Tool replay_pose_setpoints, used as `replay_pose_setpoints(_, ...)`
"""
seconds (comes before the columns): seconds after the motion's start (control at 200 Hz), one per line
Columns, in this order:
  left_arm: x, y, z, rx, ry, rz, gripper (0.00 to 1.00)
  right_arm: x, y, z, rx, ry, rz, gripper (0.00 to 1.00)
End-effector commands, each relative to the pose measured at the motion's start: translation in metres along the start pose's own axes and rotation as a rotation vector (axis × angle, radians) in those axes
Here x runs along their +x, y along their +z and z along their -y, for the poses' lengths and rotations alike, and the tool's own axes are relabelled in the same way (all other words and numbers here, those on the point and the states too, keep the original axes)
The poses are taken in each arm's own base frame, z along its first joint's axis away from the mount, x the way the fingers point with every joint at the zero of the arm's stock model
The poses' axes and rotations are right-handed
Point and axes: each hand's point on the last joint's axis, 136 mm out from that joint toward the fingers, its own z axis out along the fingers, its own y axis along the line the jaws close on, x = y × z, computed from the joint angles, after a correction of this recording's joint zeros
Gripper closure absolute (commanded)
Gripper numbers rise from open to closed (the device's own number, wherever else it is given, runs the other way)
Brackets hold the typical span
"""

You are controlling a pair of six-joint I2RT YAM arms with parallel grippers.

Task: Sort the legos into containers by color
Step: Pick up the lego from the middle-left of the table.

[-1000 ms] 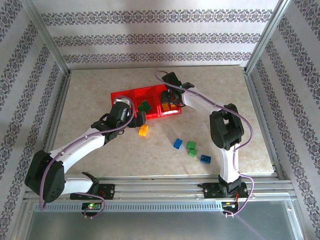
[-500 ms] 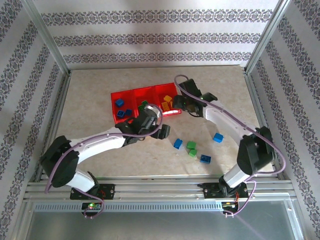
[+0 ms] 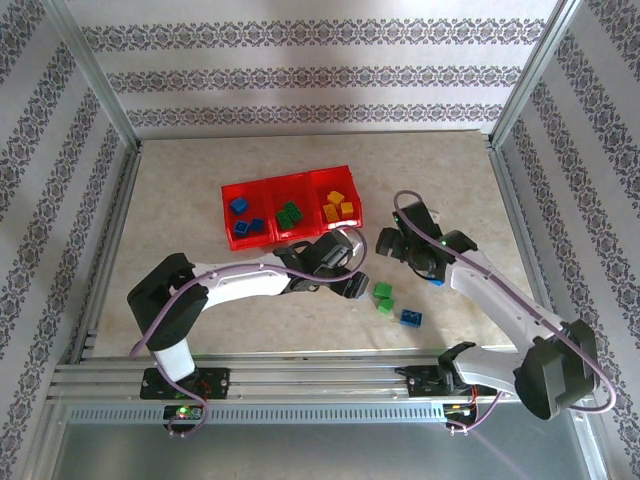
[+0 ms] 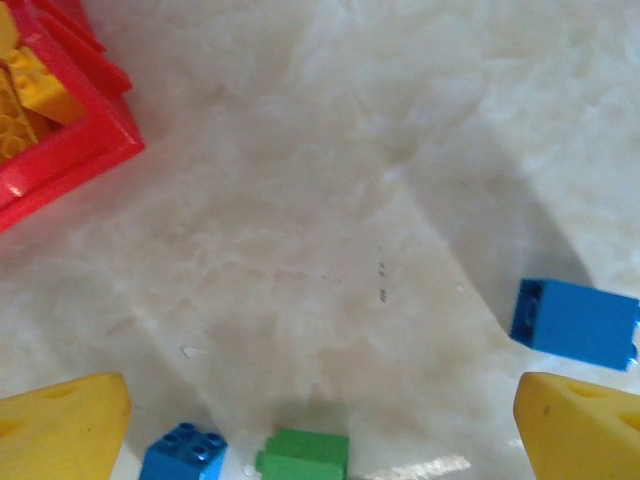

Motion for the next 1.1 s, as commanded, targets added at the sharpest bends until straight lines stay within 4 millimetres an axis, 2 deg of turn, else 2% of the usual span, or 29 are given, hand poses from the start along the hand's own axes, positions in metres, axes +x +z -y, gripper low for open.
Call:
replay_pose_setpoints(0.0, 0.010, 0.006, 0.008, -0.002, 0.061, -0.060, 0.20, 0.009, -0.004, 0.022, 0.052, 0.060, 0.003, 0.02)
replay_pose_setpoints(0.18, 0.021, 0.021, 0.013, -0.008, 0.093, -0.115, 0.21, 0.018, -0.007, 0.037, 0.075, 0.086, 0.000, 0.02)
replay_pose_setpoints(0.42, 0.032, 0.037, 0.011, -0.045, 0.125, -0.172, 0.25, 0.020, -0.010, 0.045, 0.080, 0.101, 0.006, 0.02)
replay_pose_setpoints(0.655, 0.041, 0.048, 0.001, -0.102, 0.133, -0.221, 0.35, 0.020, -0.008, 0.046, 0.084, 0.112, 0.003, 0.02)
replay_pose_setpoints(0.729, 0.043, 0.049, -0.003, -0.125, 0.131, -0.225, 0.41, 0.020, -0.007, 0.046, 0.083, 0.113, 0.002, 0.02)
replay_pose_setpoints(0.969, 0.038, 0.050, -0.009, -0.163, 0.139, -0.205, 0.43, 0.018, -0.005, 0.044, 0.077, 0.117, -0.001, 0.02)
replay_pose_setpoints(1.094, 0.039, 0.054, -0.010, -0.165, 0.140, -0.208, 0.50, 0.018, -0.004, 0.043, 0.078, 0.118, -0.005, 0.02)
